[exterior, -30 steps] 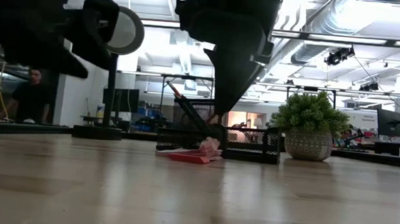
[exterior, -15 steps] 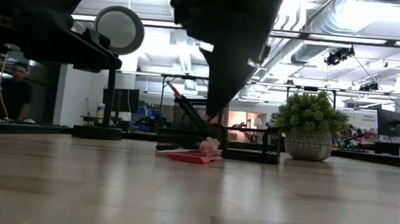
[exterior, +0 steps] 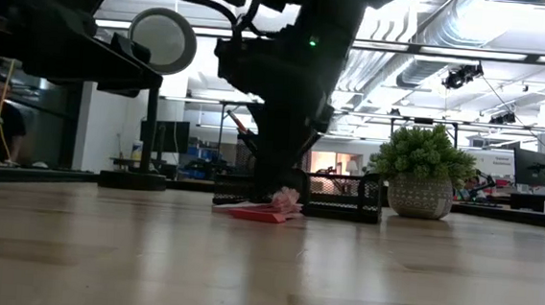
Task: Pick and place office supplies into organizer
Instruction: Adjust the pink sticky notes
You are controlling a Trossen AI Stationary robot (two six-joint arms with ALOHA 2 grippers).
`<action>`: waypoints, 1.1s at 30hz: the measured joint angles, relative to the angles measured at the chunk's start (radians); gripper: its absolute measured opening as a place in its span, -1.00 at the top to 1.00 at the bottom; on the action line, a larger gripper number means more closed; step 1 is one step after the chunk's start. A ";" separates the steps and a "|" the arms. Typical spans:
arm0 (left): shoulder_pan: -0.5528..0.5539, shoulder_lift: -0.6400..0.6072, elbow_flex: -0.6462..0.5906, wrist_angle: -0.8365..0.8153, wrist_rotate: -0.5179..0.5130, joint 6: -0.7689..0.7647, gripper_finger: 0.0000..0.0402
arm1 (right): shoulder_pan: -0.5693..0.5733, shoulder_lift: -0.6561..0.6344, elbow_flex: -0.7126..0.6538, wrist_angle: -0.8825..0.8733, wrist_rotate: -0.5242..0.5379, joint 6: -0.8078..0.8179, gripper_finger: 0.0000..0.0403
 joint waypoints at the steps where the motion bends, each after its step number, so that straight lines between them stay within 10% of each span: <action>1: 0.000 0.000 0.000 0.000 0.006 0.000 0.25 | -0.003 0.000 0.000 0.009 -0.009 -0.007 0.27; 33: 0.000 0.000 0.000 0.014 0.064 0.038 0.25 | -0.025 0.065 0.005 0.027 -0.097 -0.021 0.10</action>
